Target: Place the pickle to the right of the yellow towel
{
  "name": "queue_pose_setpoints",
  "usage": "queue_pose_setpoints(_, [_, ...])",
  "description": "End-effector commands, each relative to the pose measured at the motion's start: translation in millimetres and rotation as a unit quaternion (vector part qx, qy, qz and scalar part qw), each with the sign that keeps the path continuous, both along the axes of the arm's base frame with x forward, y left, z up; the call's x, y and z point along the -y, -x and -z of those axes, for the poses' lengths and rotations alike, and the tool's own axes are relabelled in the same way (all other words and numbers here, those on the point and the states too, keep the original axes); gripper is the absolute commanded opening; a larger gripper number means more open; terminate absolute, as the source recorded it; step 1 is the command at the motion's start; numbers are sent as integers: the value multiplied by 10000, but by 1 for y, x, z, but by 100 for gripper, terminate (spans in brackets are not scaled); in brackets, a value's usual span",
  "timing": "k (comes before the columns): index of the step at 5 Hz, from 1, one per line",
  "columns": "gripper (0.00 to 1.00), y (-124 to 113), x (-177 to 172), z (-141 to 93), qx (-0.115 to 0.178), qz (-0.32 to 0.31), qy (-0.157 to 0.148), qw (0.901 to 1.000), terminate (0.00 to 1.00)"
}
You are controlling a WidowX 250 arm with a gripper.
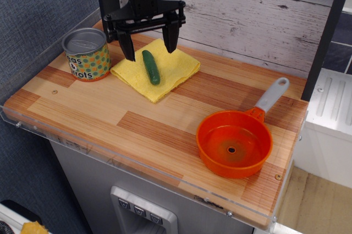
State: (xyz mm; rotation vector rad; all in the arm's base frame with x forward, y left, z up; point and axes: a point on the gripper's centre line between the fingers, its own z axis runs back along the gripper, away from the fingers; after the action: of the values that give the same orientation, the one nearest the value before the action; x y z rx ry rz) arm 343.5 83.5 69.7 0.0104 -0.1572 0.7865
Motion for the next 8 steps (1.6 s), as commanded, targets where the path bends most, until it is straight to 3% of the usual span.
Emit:
queue_pose_setpoints(1, [100, -10, -16, 9, 50, -6, -48, 10000, 0])
queue_pose_setpoints(6, [100, -23, -12, 37, -190, 481, 63, 9986, 0])
queue_pose_setpoints(7, [0, -23, -11, 41, -216, 543, 72, 9983, 0])
queue_pose_setpoints(8, [0, -22, -9, 45, -258, 605, 70, 9978, 0])
